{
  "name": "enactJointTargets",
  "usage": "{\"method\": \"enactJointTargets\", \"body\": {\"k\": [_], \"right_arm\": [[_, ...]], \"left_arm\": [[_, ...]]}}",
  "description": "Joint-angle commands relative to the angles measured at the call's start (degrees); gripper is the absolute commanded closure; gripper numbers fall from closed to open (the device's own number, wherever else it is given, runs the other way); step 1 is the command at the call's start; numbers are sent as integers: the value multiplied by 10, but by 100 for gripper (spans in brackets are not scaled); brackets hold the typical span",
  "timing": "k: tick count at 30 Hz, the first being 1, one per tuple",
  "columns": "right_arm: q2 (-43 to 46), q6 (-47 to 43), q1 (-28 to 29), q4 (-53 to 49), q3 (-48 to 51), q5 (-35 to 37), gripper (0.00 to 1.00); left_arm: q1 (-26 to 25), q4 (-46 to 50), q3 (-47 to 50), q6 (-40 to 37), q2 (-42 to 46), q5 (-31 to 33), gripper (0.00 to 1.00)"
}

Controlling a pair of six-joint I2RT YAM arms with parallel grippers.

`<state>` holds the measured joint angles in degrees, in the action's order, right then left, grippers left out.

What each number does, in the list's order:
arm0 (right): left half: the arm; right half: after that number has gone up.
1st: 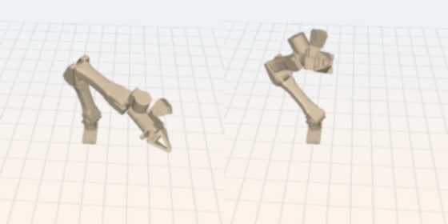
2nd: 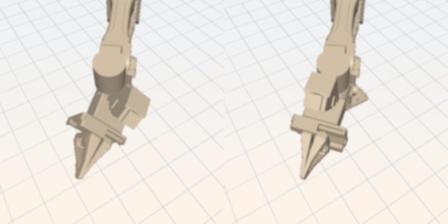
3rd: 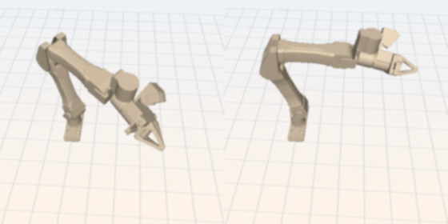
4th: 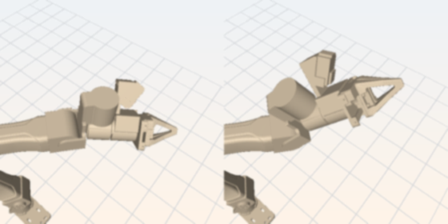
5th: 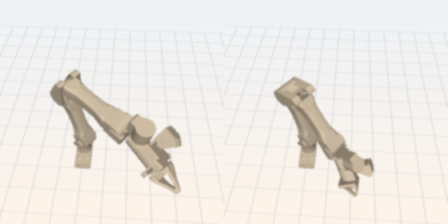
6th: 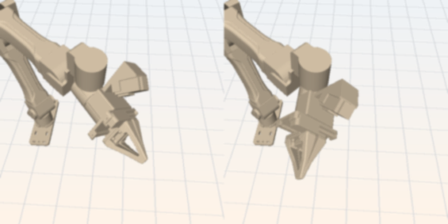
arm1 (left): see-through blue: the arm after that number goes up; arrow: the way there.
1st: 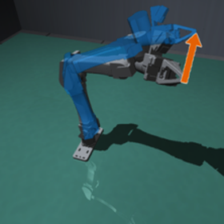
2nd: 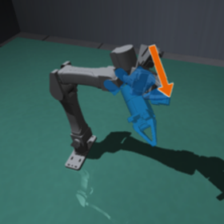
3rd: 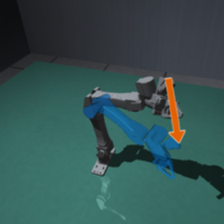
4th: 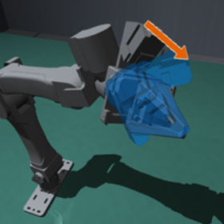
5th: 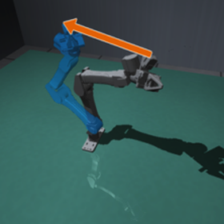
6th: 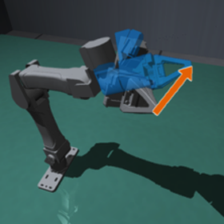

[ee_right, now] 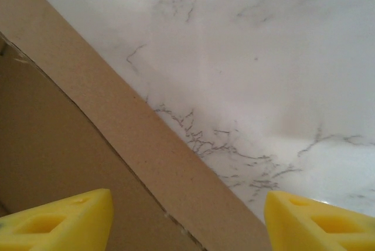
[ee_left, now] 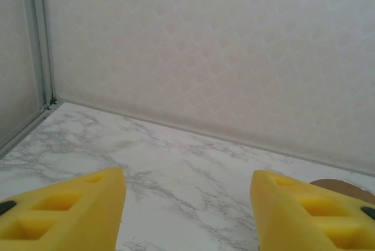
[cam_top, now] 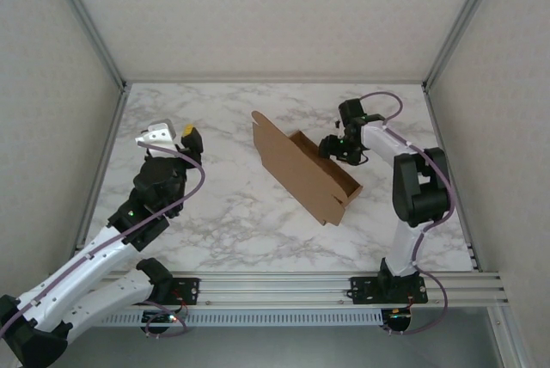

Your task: Fold the paper box

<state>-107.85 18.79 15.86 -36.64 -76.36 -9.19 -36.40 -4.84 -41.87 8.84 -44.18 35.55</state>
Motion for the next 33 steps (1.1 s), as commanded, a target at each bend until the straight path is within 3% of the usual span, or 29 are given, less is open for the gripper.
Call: {"method": "enactJointTargets", "body": {"k": [1, 5, 10, 16, 22, 24, 27, 30, 33], "right_arm": [[-17, -10, 7, -3, -8, -20, 33], [-23, 37, 7, 11, 5, -15, 41], [-1, 144, 7, 51, 40, -16, 44], [65, 348, 11, 160, 146, -37, 49], [106, 520, 81, 253, 236, -25, 52], [108, 544, 123, 274, 245, -24, 48], [110, 541, 177, 260, 234, -8, 32], [137, 514, 179, 240, 252, 32, 19], [170, 411, 156, 179, 233, 88, 16]], "left_arm": [[-2, 2, 5, 6, 10, -4, 42], [-2, 1, 7, 10, 16, 19, 41], [-2, -5, 11, 12, 22, 31, 41], [-2, -5, 12, 17, 20, 31, 41], [-2, -6, 12, 21, 22, 34, 40], [-2, -6, 12, 21, 22, 36, 40], [-2, -7, 13, 20, 24, 37, 40], [-2, -7, 11, 21, 23, 34, 40], [-2, -7, 12, 23, 26, 31, 40]]}}
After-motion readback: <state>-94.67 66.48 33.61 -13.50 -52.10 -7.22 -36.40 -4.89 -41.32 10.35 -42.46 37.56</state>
